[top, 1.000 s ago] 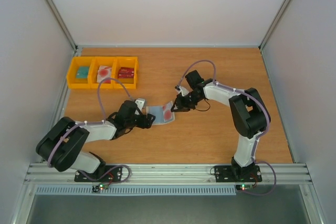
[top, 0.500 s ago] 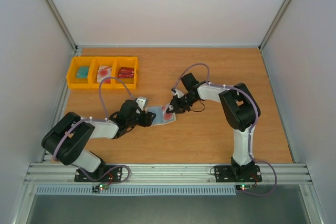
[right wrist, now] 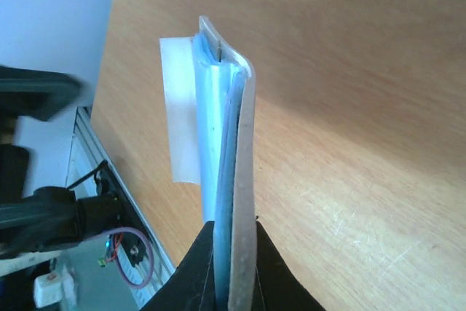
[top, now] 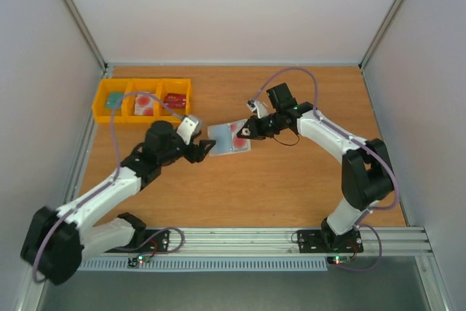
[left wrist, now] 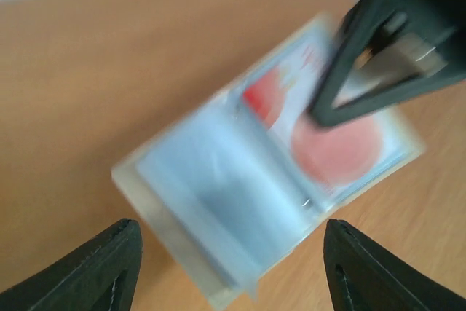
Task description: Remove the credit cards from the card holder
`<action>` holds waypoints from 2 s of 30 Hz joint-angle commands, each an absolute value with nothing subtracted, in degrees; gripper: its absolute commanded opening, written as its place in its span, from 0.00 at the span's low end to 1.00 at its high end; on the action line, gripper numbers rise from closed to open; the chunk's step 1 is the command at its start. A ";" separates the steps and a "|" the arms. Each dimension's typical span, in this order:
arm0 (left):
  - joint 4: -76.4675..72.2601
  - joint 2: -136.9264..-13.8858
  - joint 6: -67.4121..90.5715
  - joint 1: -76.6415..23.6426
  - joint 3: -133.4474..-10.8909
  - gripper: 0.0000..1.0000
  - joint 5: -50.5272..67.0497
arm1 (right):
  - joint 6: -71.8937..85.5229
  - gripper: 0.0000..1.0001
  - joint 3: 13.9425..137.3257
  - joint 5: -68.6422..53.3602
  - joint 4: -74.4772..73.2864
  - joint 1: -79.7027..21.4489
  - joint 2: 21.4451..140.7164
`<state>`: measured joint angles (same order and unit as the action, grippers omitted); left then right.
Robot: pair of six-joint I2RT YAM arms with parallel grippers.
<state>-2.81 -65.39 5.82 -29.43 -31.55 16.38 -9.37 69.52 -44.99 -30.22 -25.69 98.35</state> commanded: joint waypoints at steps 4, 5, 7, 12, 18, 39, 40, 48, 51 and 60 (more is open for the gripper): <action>1.41 -52.88 -5.01 -28.60 -41.85 0.64 36.93 | -8.42 0.01 71.97 -38.23 -32.32 -25.93 89.19; -1.72 -53.17 -2.70 -28.76 -41.62 0.61 40.37 | -8.47 0.01 71.92 -37.74 -31.60 -26.42 87.97; -7.99 -55.24 9.95 -29.15 -40.47 0.55 41.39 | -10.03 0.01 71.77 -35.94 -30.45 -28.26 84.91; -16.40 -59.44 33.07 -29.68 -38.75 0.44 37.06 | -11.13 0.03 67.10 -39.67 -22.22 -30.08 77.17; -17.53 -59.09 30.31 -32.06 -39.74 0.38 37.78 | -13.13 0.03 65.20 -45.85 -18.30 -32.32 73.71; -13.22 -56.45 30.87 -29.84 -38.19 0.43 36.06 | -18.20 0.03 65.01 -59.99 -16.13 -31.53 68.22; -13.23 -56.54 31.16 -29.39 -38.28 0.43 36.49 | -18.23 0.03 65.30 -60.09 -16.61 -31.51 68.24; -18.10 -57.28 24.81 -31.28 -41.22 0.43 46.02 | -13.03 0.03 64.78 -61.81 -9.61 -31.79 69.82; -19.50 -58.09 23.88 -31.86 -41.57 0.37 46.96 | -13.18 0.03 64.95 -61.37 -8.89 -31.83 70.88; -20.41 -58.64 22.03 -33.51 -42.08 0.00 45.95 | -14.65 0.06 65.58 -61.23 -9.23 -32.06 72.64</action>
<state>-17.82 -58.48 23.07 -31.94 -40.18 44.82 -13.74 63.59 -58.61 -12.88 -30.68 72.62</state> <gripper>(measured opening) 0.038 0.076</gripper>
